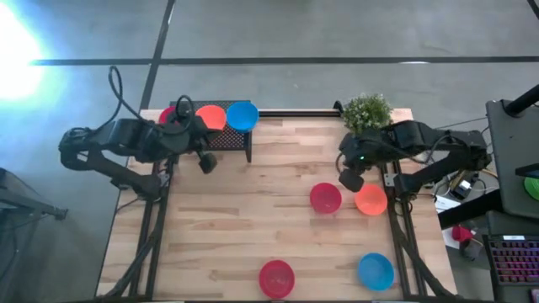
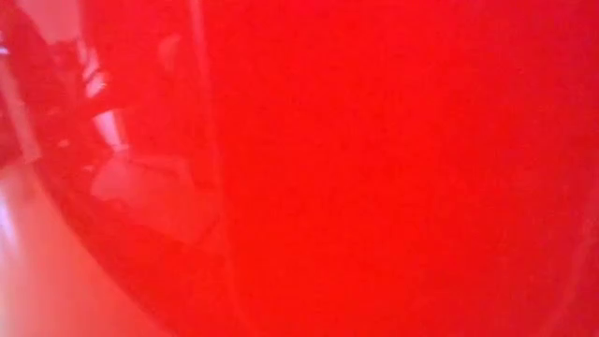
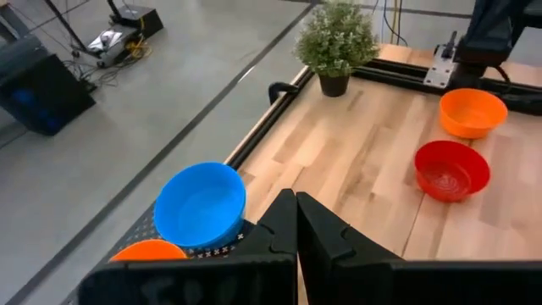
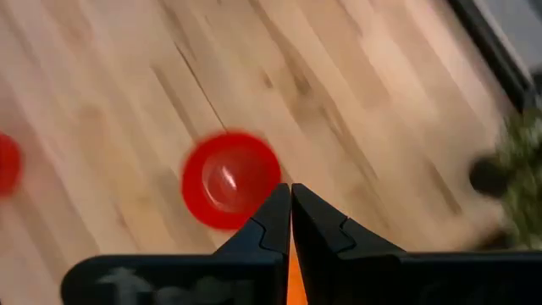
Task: Pick & Place Mini bowls
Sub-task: Stack the top red bowl on top of the red bowl on the shelf
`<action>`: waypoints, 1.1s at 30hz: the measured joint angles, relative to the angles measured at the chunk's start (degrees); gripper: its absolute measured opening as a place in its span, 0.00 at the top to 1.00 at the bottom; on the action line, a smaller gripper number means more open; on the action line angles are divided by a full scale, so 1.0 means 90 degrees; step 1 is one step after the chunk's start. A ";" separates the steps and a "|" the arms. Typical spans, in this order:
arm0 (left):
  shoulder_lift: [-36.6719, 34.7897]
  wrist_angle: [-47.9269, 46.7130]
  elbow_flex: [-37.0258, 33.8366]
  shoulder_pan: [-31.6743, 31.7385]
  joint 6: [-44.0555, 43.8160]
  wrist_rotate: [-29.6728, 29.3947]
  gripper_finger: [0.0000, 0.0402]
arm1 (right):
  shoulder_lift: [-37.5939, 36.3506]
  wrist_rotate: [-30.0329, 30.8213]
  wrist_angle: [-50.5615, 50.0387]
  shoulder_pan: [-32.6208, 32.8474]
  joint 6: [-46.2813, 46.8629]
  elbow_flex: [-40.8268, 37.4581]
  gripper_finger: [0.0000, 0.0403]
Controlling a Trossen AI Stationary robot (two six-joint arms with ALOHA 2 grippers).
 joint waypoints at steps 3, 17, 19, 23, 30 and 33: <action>0.0076 -0.0005 0.0000 -0.0010 0.0002 -0.0068 1.00 | 0.0180 -0.0012 -0.0356 -0.0005 0.0138 -0.0089 0.97; 0.0072 -0.0007 0.0000 -0.0010 0.0133 -0.0250 1.00 | 0.0870 -0.0343 -0.0172 -0.0573 0.0309 -0.1073 0.87; 0.0070 -0.0008 0.0000 -0.0010 0.0131 -0.0246 1.00 | 0.0902 -0.0478 0.0100 -0.0665 0.0242 -0.1265 0.81; 0.0066 -0.0007 0.0000 -0.0010 0.0155 -0.0235 1.00 | 0.0956 -0.0815 0.0781 -0.0829 0.0146 -0.1698 0.71; 0.0066 -0.0010 0.0000 -0.0010 0.0153 -0.0167 1.00 | 0.0956 -0.1564 0.1811 -0.1010 0.0153 -0.2651 0.59; 0.0066 -0.0009 0.0000 -0.0010 0.0135 -0.0048 1.00 | 0.0956 -0.1581 0.2139 -0.1012 0.0337 -0.3069 0.57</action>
